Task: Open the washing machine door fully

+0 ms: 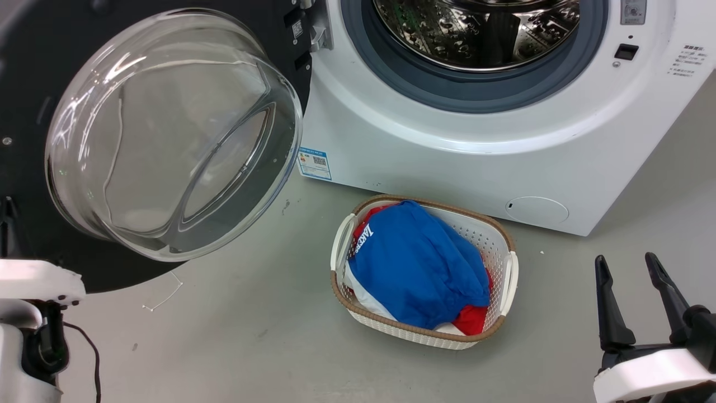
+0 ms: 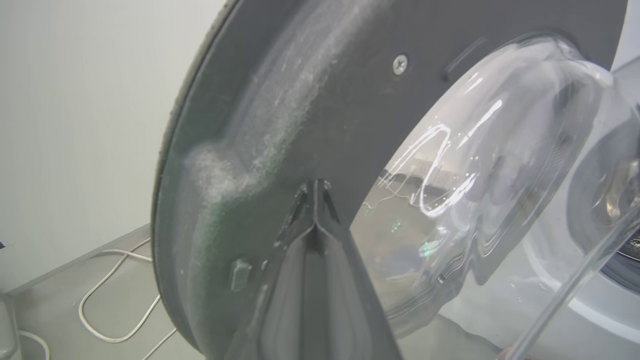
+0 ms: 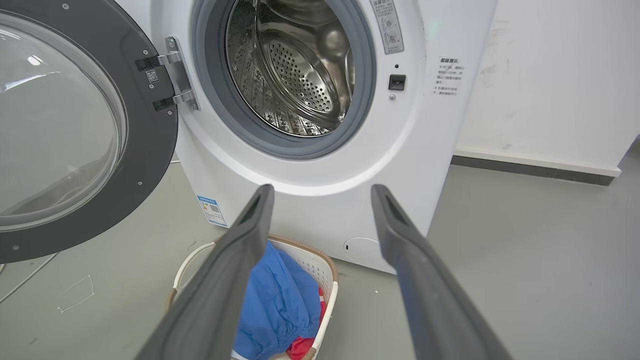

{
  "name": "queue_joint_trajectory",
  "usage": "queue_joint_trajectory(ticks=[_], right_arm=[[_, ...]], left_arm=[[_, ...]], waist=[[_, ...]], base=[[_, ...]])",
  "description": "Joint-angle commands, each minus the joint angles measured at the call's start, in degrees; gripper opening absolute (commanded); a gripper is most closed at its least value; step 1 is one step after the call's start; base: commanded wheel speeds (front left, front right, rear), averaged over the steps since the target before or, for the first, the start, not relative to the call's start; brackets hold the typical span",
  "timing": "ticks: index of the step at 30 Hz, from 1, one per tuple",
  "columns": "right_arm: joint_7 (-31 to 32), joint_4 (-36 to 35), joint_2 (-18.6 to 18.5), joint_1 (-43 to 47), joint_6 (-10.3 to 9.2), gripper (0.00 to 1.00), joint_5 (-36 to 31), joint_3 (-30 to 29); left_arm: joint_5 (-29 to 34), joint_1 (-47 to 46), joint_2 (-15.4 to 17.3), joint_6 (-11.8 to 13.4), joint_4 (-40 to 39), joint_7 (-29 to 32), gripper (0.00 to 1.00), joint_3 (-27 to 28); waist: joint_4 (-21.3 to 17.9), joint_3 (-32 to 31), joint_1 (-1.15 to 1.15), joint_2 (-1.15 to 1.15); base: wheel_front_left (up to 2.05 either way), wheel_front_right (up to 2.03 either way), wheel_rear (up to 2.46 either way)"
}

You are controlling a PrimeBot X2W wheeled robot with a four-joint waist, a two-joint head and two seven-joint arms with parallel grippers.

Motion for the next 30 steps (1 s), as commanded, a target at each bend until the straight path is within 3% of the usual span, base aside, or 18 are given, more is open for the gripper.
queue_joint_trajectory(ticks=[1, 7, 15, 24, 30], right_arm=[[-0.2, 0.2, 0.1, -0.6, -0.01, 1.00, 0.1, 0.0], [-1.0, 1.7, 0.1, -0.1, -0.01, 1.00, 1.1, 0.4], [-2.7, 4.5, 0.1, 2.0, -0.01, 1.00, 2.8, 0.8], [-3.7, 6.2, 0.1, 3.2, -0.01, 1.00, 3.6, 1.1], [-3.6, 6.8, 0.1, 2.6, -0.01, 1.00, 3.3, 1.6]], left_arm=[[-0.2, -0.8, 0.4, -0.1, 0.7, -0.4, 0.00, 0.5], [1.1, 1.7, -1.0, -0.4, 0.6, -1.1, 0.00, 0.7], [4.0, 10.8, -4.7, 1.1, -7.9, -1.4, 0.00, -1.5], [7.0, 20.5, -8.6, 3.0, -19.4, 1.4, 0.00, -8.1], [8.5, 21.6, -10.5, 2.3, -23.5, 3.2, 0.02, -13.1]], waist=[[-0.1, 0.0, -0.01, 0.00], [-0.7, -2.1, -0.01, 0.00], [-1.5, -6.7, -0.01, 0.00], [-3.2, -9.2, -0.01, 0.00], [-5.9, -9.6, -0.01, 0.00]], base=[[0.00, 0.00, 0.00], [0.00, 0.00, 0.00], [0.00, 0.00, 0.00], [0.00, 0.00, 0.00], [0.00, 0.00, 0.00]])
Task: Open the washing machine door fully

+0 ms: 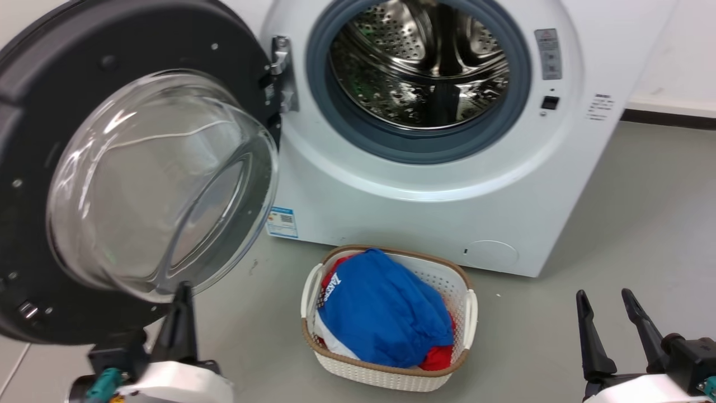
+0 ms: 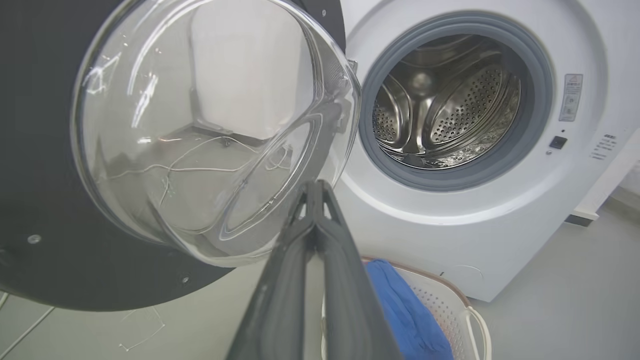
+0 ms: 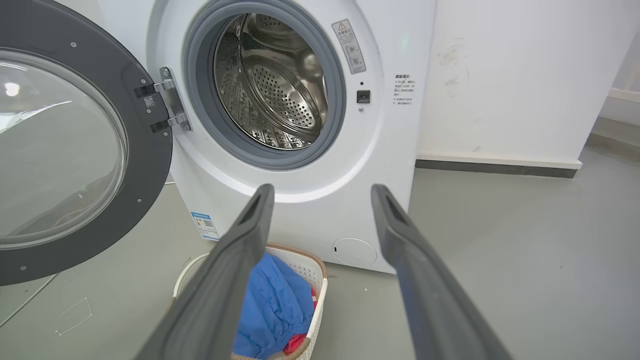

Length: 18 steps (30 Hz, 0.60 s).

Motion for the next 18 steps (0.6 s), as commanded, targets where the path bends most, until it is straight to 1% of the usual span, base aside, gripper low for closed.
queue_joint_trajectory(ticks=[1, 2, 3, 4, 5, 13, 18], right_arm=[[-0.1, 0.1, 0.1, 0.0, -0.01, 1.00, -0.2, 0.0], [0.0, 0.1, 0.1, -0.1, -0.01, 1.00, -0.4, 0.1], [0.0, 0.1, 0.1, -0.1, -0.01, 1.00, -0.6, 0.1], [0.1, 0.2, 0.1, -0.1, -0.01, 1.00, -0.7, 0.3], [0.1, 0.3, 0.1, -0.1, -0.01, 1.00, -0.8, 0.4], [0.8, -0.2, 0.1, 0.8, -0.01, 1.00, -1.8, 1.4], [1.2, -0.4, 0.1, 1.1, -0.01, 1.00, -2.1, 2.4]], left_arm=[[0.8, 0.1, -0.1, -0.3, -0.4, 0.2, 0.26, -0.9], [0.7, -0.2, -0.5, -0.4, -0.5, 0.4, 0.51, -1.5], [0.8, -0.5, -0.7, -0.7, -0.5, 0.4, 0.64, -2.1], [1.0, -0.8, -0.8, -1.0, -0.3, 0.6, 0.84, -2.6], [1.1, -0.9, -0.9, -1.1, -0.1, 0.6, 1.00, -3.0], [2.7, -2.1, -1.1, -1.7, 2.2, 1.1, 1.00, -6.1], [3.1, -2.5, -1.0, -1.7, 3.6, 1.5, 1.00, -6.8]], waist=[[-1.3, -0.2, 0.00, 0.00], [-2.0, -0.2, 0.00, 0.00], [-2.7, -0.3, 0.00, 0.00], [-3.4, -0.4, 0.00, 0.00], [-4.3, -0.6, 0.00, 0.00], [-9.9, -1.8, 0.00, 0.00], [-11.7, -2.1, 0.00, 0.00]], base=[[0.00, 0.00, 0.00], [0.00, 0.00, 0.00], [0.00, 0.00, 0.00], [0.00, 0.00, 0.00], [0.00, 0.00, 0.00], [0.00, 0.00, 0.00], [0.00, 0.00, 0.00]])
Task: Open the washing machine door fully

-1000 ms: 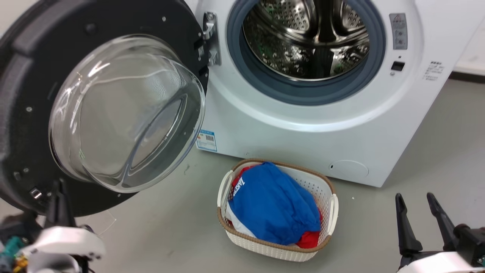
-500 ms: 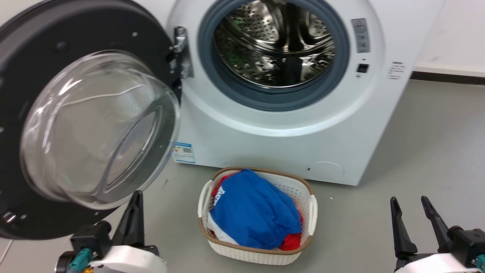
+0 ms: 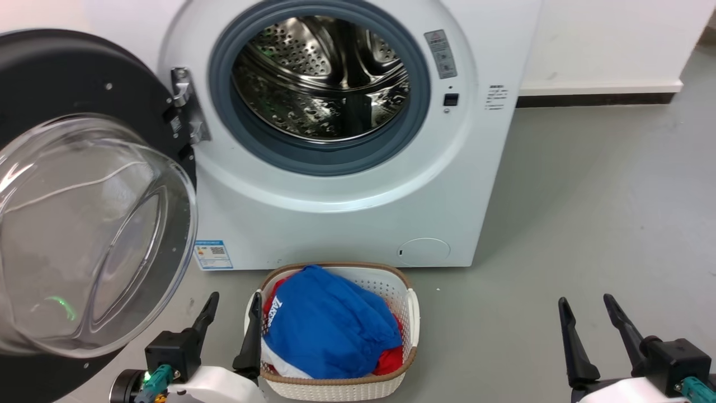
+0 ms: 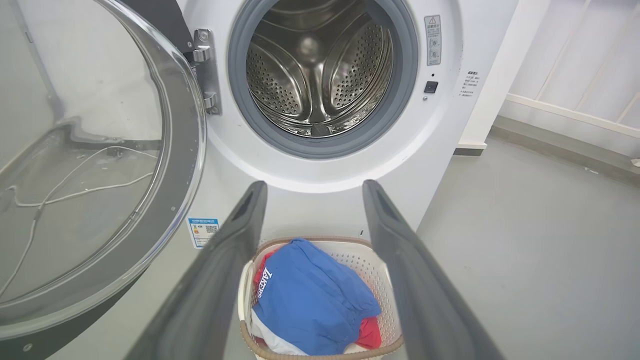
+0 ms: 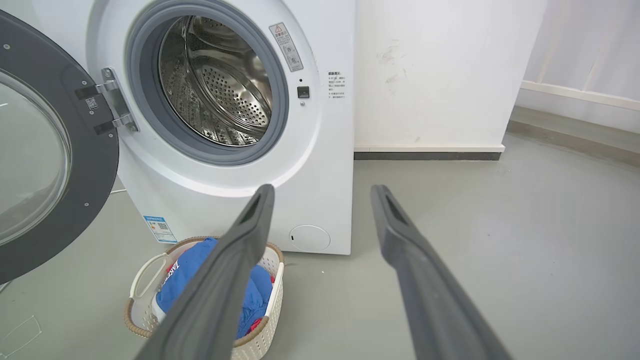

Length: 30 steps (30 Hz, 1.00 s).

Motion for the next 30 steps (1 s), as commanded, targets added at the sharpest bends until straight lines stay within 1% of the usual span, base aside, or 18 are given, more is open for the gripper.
queue_joint_trajectory(ticks=[1, 6, 14, 29, 30], right_arm=[[0.1, -0.2, 0.1, 0.7, -0.01, 1.00, -0.2, 0.3], [0.1, -0.3, 0.1, 0.4, -0.01, 1.00, -0.3, 0.7], [-0.2, -0.1, 0.1, -0.2, -0.01, 1.00, -0.3, 0.7], [-1.1, 0.9, 0.1, -0.6, -0.01, 1.00, -0.4, -0.2], [-0.8, 1.0, 0.0, -0.3, 0.00, 0.00, -0.3, -0.1]], left_arm=[[0.4, -0.6, 0.2, 0.3, 0.5, 0.1, 1.00, 0.0], [1.7, -0.8, 0.5, 1.7, 1.2, 0.0, 1.00, -0.3], [2.1, -0.8, 1.1, 2.8, 1.9, 0.0, 1.00, -0.2], [2.1, -1.2, 1.7, 3.0, 2.5, -0.5, 1.00, -0.9], [2.1, -0.7, 1.4, 2.8, 2.6, -0.2, 0.00, -0.7]], waist=[[-1.0, -0.4, 0.00, 0.00], [-1.8, -0.4, 0.00, 0.00], [-1.7, -0.3, 0.00, 0.00], [-1.1, 0.2, 0.00, 0.00], [-1.1, 0.2, 0.00, 0.00]], base=[[0.00, 0.00, 0.00], [0.00, 0.00, 0.00], [0.00, 0.00, 0.00], [0.00, 0.00, 0.00], [0.00, 0.00, 0.00]])
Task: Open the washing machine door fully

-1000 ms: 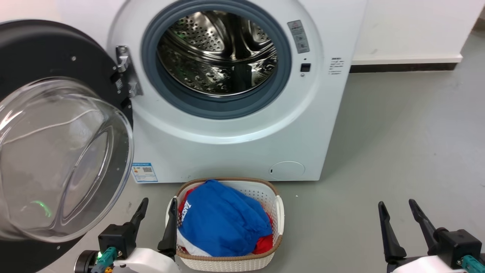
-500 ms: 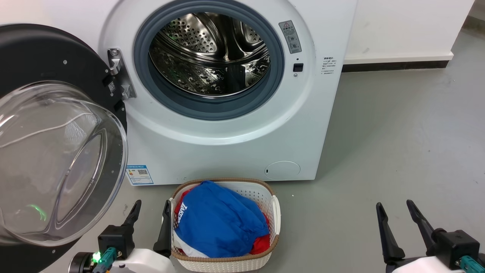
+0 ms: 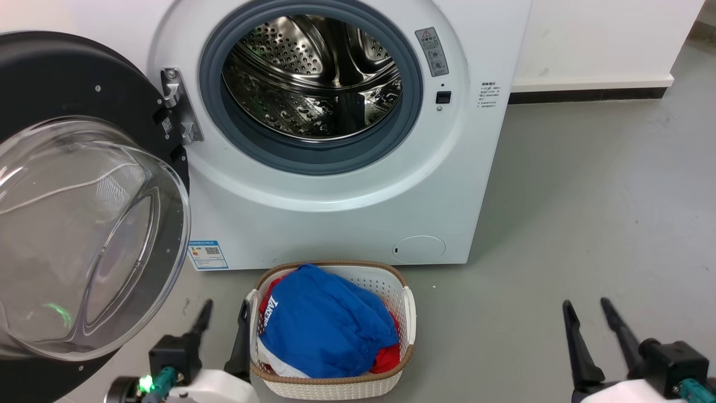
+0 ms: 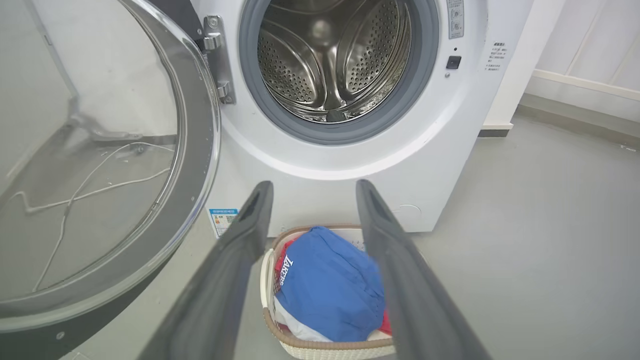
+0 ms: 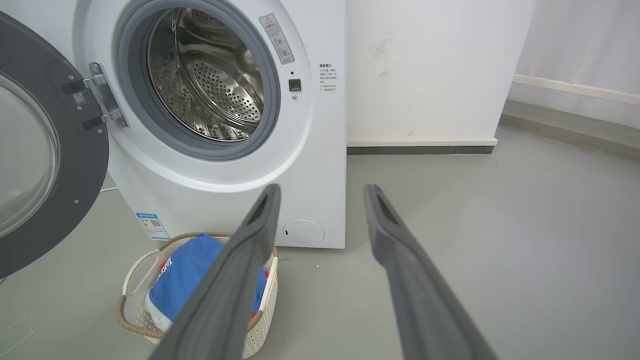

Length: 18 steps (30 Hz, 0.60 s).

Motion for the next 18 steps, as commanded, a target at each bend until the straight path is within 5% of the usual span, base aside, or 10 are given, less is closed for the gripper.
queue_joint_trajectory(ticks=[1, 18], right_arm=[[0.0, 0.5, 0.0, 0.2, 0.00, 0.00, 0.0, 0.1], [1.3, 4.3, -1.0, -2.6, 0.00, 0.00, 19.2, 0.4]], left_arm=[[0.0, 0.2, -0.3, 0.0, 0.5, 0.1, 0.00, 0.0], [-15.2, -0.7, -3.0, -3.6, 2.3, 3.2, 0.00, 4.4]], waist=[[0.0, 0.0, 0.00, 0.00], [0.1, 0.4, 0.00, 0.00]], base=[[0.00, 0.00, 0.00], [0.00, 0.00, 0.00]])
